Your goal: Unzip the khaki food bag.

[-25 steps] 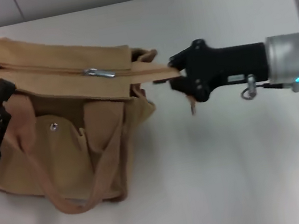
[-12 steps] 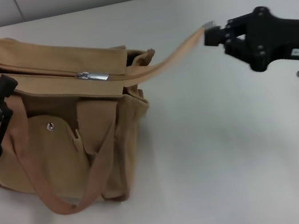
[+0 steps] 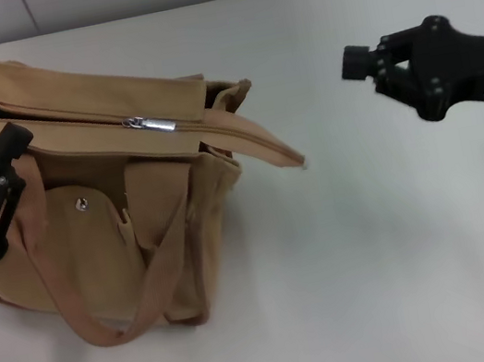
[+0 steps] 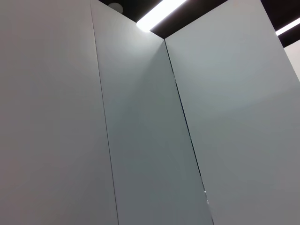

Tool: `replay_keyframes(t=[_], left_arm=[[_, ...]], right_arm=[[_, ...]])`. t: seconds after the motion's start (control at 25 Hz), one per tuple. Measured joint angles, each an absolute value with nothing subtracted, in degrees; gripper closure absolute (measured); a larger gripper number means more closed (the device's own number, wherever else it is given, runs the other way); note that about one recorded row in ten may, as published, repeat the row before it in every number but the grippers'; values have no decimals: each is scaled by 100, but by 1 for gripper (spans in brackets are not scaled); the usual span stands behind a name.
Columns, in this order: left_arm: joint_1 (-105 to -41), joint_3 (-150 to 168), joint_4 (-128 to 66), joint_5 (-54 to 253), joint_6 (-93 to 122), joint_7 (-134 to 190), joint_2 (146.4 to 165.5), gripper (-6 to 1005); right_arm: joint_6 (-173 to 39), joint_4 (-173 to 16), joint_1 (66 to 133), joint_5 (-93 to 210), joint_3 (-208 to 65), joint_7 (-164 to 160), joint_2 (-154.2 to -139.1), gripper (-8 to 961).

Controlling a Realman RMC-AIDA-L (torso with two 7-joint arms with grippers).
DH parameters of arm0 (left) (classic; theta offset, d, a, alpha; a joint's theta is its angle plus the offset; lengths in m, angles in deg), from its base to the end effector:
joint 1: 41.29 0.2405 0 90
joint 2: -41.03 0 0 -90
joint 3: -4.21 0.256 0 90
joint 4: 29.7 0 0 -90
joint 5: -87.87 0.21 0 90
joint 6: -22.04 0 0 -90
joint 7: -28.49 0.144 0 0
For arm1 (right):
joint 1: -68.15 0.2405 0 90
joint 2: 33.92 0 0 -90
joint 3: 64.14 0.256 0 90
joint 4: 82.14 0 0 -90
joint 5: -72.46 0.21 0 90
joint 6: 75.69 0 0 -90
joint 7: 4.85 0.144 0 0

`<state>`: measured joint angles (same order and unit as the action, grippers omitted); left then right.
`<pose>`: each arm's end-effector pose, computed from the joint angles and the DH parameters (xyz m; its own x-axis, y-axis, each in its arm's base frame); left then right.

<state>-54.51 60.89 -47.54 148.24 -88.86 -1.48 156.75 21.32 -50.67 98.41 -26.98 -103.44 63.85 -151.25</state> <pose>-0.2877 0.2296 0.0401 0.5037 -0.3921 0.7698 0.3331 -0.7340 -0.5919 0.2404 0.3256 0.0180 0.6844 -0.1398 -0.7156 -0.3495 -0.9242 -0.1537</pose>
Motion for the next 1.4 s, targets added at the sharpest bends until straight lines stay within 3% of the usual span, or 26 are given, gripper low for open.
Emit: replay_keyframes(t=[0.12,0.36,0.64,0.72,0.92,1.08,1.4], left_arm=[[-5447,6089,-4754,14829,-8887,-149,15677,694],[-5458,6110,-4755,14835,-8887,-149,15687,698],[-5463,6110,-4754,14836,-8859,-149,15689,697],[-5465,6108,-4755,14836,-8820,-149,15698,697],[-5465,6105,-4755,14834,-8790,-149,15705,695],[-5465,6088,-4754,14834,-8768,-148,15712,694],[-5464,6090,-4754,14834,-8764,-148,15714,691]], right_arm=[[1942,-5052,9884,-2710,-10513,6355,-15264,917],[1213,-5568,10318,-2668,-11054,6061,-15333,902],[959,-5908,10727,-2653,-11103,5847,-15350,730],[916,-5968,10791,-2654,-11108,5826,-15352,496],[661,-6317,11086,-2643,-11349,5522,-15356,501],[626,-6359,11120,-2632,-11371,5451,-15362,719],[722,-6314,11002,-2401,-11354,5457,-15352,835]])
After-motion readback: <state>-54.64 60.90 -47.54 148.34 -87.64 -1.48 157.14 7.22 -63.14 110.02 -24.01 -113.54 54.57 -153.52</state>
